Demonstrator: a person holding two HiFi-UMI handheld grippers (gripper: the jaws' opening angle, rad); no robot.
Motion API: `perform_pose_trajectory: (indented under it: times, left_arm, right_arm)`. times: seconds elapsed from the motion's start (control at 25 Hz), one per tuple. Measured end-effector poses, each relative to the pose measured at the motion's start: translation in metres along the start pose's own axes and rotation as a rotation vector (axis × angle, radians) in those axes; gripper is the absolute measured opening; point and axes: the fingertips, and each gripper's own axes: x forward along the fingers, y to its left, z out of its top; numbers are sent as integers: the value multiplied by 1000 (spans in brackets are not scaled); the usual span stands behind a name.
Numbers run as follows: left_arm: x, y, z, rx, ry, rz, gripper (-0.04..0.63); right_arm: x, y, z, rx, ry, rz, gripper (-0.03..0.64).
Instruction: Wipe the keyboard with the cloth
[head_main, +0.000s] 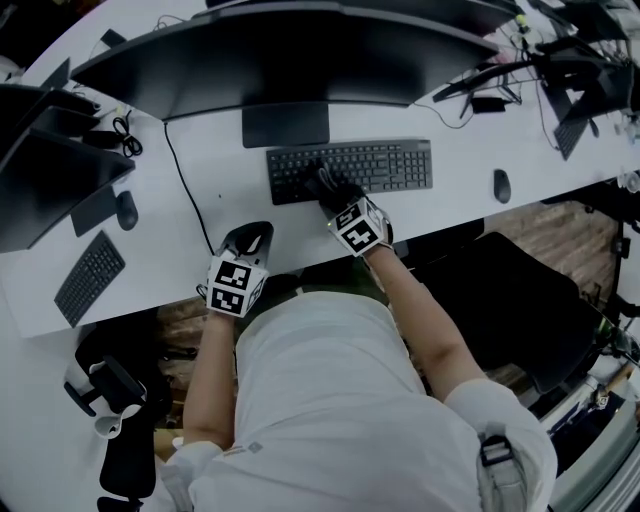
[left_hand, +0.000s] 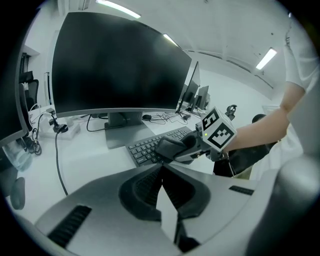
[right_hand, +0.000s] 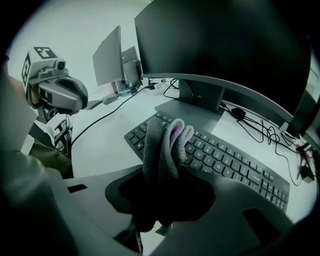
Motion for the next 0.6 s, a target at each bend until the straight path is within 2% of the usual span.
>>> perform_pose_trajectory:
  times: [0.28,0.6]
  left_arm:
    - [9,-11,1,10,8,-17,-2]
    - [22,-22,7,22,12,-31,-2]
  right_arm:
    - [-4,9,-24,-20,14,13,133]
    - [-16,-10,-42,-1,24,-16,133]
